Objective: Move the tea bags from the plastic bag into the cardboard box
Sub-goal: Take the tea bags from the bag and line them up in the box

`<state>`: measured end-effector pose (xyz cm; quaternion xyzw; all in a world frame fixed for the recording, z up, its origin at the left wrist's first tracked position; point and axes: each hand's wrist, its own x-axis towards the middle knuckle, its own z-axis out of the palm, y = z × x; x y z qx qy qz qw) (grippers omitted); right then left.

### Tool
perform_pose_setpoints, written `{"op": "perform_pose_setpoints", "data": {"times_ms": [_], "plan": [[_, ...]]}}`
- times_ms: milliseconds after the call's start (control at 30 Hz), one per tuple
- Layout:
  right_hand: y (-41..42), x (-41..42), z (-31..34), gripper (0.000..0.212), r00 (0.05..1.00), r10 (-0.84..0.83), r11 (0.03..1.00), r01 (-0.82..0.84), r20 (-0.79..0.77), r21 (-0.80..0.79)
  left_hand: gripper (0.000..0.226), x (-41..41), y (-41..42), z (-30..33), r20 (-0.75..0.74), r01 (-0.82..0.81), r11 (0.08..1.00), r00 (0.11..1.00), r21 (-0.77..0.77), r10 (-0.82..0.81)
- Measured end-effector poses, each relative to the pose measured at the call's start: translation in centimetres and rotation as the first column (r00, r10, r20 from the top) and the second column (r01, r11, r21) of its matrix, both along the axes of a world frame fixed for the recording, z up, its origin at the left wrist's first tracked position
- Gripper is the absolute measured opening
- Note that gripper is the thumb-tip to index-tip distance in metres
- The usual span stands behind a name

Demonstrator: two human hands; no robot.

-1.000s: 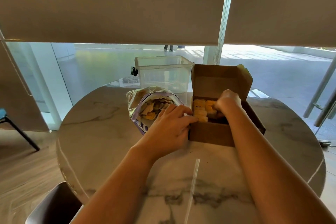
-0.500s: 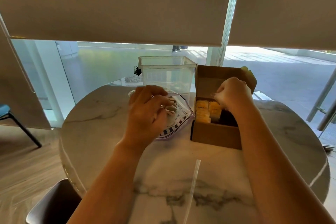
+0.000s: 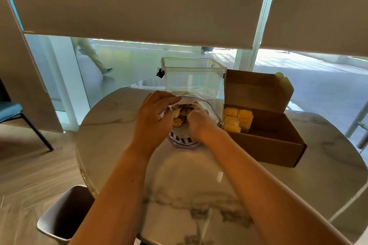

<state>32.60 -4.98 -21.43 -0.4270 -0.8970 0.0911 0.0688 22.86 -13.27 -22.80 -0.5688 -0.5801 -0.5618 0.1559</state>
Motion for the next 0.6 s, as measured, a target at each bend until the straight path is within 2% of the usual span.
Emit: {"op": "perform_pose_setpoints", "data": {"times_ms": [100, 267, 400, 500, 600], "plan": [[0.9, 0.2, -1.0, 0.034, 0.999, 0.002, 0.996, 0.001, -0.038, 0.086, 0.039, 0.1, -0.1, 0.2, -0.005, 0.006, 1.000, 1.000, -0.001, -0.006], [0.2, 0.9, 0.4, 0.023, 0.944, 0.016, 0.999, -0.002, -0.329, 0.041, 0.040, 0.1, 0.1, 0.2, 0.001, 0.001, 1.000, 1.000, -0.010, -0.001], [-0.7, 1.4, 0.4, 0.025, 0.888, 0.047, 0.998, -0.057, -0.458, -0.008, 0.038, 0.1, 0.5, -0.5, -0.091, -0.053, 0.999, 0.994, 0.003, 0.053], [-0.7, 1.5, 0.4, 0.028, 0.824, 0.001, 0.998, -0.039, -0.567, -0.054, 0.030, 0.2, 0.4, -0.2, -0.180, -0.129, 0.990, 0.974, 0.063, 0.139], [-0.6, 1.9, 0.5, 0.025, 0.793, -0.057, 0.993, -0.015, -0.606, -0.114, 0.022, 0.9, 0.1, 0.1, -0.320, -0.047, 0.987, 0.943, 0.150, 0.094]]}}
